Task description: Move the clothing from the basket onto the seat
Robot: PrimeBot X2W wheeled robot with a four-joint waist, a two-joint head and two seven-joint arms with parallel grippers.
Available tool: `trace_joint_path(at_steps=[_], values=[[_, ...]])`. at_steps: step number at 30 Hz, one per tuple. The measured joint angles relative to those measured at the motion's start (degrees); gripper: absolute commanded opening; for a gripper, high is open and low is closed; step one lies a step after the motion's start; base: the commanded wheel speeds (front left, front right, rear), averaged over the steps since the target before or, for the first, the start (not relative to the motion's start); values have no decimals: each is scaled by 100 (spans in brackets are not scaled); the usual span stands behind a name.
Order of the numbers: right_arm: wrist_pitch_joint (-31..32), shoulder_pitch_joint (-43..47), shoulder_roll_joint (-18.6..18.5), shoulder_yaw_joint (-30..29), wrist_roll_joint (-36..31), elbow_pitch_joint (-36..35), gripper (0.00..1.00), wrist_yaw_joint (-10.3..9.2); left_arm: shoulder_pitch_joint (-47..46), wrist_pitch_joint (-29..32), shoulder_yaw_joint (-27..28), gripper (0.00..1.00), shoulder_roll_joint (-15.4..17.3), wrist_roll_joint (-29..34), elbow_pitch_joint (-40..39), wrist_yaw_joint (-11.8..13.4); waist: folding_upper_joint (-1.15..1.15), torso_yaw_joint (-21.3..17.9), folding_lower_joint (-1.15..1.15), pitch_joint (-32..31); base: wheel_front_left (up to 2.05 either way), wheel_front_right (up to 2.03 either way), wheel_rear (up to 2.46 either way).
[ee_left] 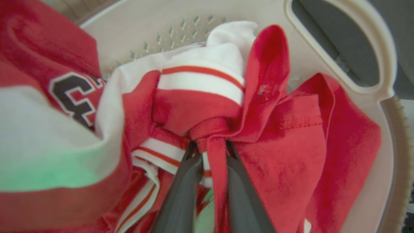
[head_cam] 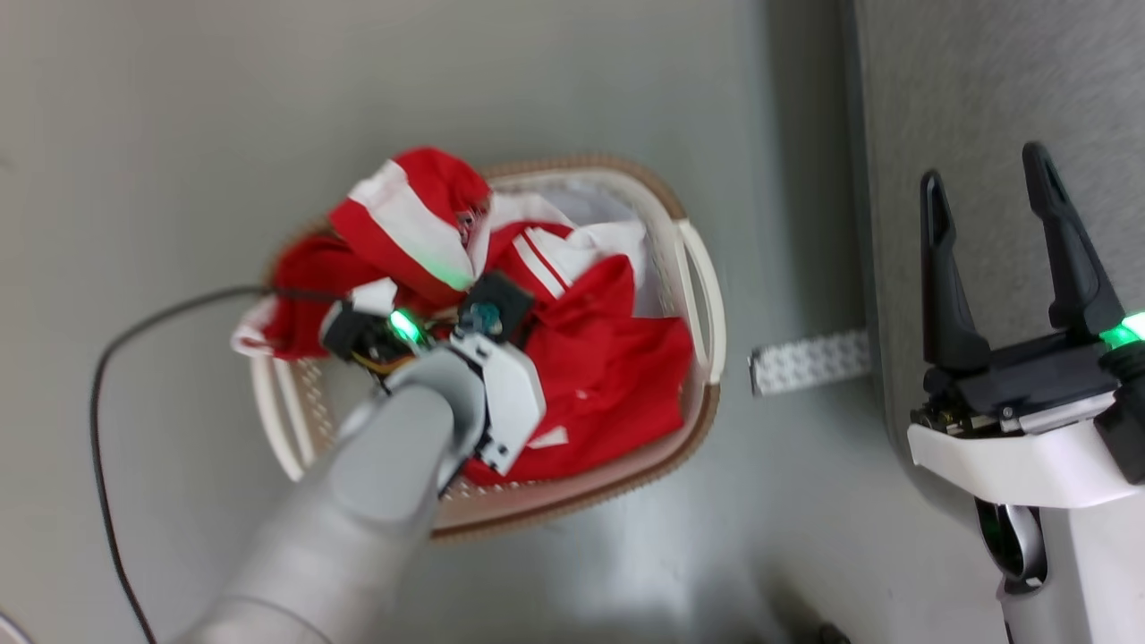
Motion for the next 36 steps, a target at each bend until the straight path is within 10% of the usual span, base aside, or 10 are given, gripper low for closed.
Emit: trace_joint_path(at_steps=[17,36], values=[[0,1154,0,-242,-59,703,100,0,1611,-342,22,0,56,-1294,-1646,20,0,533,-2,-2556,0,0,0],[0,2435,-1,-552,-85,1233,100,0,3676,805,519,0,1228,-2014,-5312,798,0,854,-3,-4802,0,0,0]])
